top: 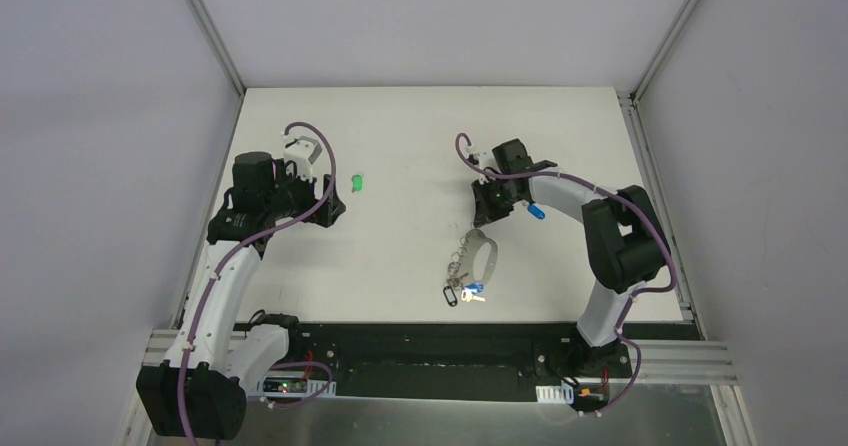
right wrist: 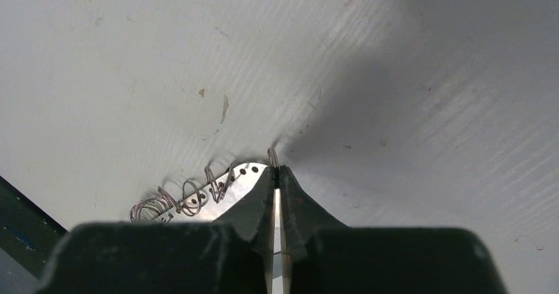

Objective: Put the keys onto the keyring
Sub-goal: Pick up the keyring from the center of the board.

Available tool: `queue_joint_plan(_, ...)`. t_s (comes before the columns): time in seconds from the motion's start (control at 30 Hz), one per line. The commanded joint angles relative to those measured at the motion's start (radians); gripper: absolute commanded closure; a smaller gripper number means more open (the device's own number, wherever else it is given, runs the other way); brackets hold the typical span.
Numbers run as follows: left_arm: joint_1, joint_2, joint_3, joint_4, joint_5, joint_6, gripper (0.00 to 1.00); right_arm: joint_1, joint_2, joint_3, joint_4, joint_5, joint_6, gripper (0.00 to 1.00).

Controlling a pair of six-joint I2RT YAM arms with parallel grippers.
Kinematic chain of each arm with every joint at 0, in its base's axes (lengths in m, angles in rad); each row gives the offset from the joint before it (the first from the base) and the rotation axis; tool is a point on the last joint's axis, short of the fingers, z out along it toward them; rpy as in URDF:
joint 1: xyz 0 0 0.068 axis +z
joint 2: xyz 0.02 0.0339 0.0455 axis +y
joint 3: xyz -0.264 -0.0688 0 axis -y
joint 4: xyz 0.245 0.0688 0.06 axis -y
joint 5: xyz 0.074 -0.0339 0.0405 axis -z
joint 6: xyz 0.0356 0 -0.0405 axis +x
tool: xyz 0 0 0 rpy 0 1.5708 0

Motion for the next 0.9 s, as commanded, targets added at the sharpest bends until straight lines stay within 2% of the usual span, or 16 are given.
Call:
queue_joint_plan(0.0,-0.016,-0.009,0.0,0.013,0.03,0.016,0.17,0.005,-0.017,0.058,-0.02,-0.008,-0.013,1.0)
queue_joint_plan(0.23,-0.052,0.03,0.04,-0.025,0.005,0.069,0.18,0.005,-0.064,0.08,-0.031,-0.06,-0.079,1.0)
queue_joint_plan(0.43,-0.154,0.105,0.146,-0.082,-0.019,0.111,0.17,0.004,-0.168,0.092,-0.034,-0.223,-0.148,1.0)
queue_joint_plan(0.63,-0.266,0.216,0.27,-0.077,0.179,0.13,0.21,0.007,-0.286,0.146,-0.023,-0.391,-0.168,1.0)
queue_joint_plan(0.77,-0.326,0.305,0.396,-0.032,0.286,0.045,0.28,0.008,-0.354,0.179,0.027,-0.502,-0.107,1.0)
queue_joint_plan(0.87,-0.384,0.358,0.487,-0.014,0.312,-0.007,0.29,0.007,-0.358,0.237,0.016,-0.591,-0.053,1.0)
